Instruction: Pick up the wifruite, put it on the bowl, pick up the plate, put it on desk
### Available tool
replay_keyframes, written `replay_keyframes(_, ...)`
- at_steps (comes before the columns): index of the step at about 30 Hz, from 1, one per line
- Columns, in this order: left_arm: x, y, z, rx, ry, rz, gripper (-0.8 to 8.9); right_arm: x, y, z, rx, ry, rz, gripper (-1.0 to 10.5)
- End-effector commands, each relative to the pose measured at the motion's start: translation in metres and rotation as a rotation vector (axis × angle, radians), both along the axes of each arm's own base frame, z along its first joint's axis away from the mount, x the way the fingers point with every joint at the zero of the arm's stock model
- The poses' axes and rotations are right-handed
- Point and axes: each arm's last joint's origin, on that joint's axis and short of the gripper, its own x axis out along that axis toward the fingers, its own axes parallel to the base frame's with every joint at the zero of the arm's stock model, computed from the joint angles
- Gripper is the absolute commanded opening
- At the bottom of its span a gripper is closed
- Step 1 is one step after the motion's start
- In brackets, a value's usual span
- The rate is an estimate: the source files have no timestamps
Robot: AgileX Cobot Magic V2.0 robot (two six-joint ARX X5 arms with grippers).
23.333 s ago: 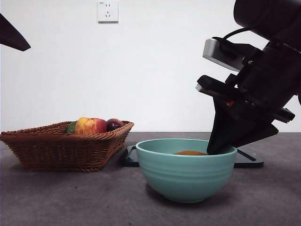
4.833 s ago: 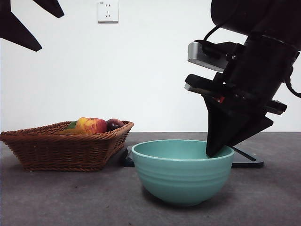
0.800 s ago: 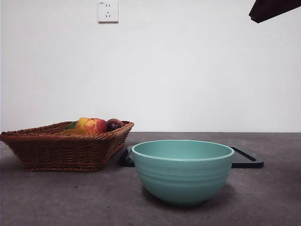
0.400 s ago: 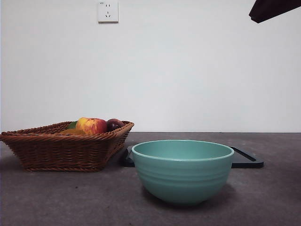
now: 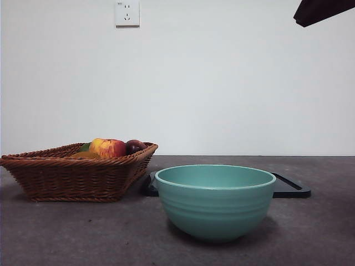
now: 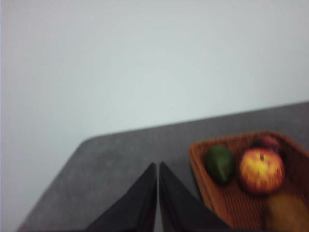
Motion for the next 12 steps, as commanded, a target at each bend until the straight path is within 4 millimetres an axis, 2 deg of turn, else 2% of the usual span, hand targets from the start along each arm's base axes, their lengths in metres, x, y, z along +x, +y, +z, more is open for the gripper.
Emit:
replay_keyframes(1,-0.001,0.000,-0.010,0.003,0.012,0.009,0.07,0.001,0.002,0.005,0.007,-0.020,0.014,0.1)
replay_keyframes(12,-0.001,0.001,-0.043,-0.006,0.114,0.035,0.07,0.001,0.002,0.005,0.007,-0.020,0.014,0.1)
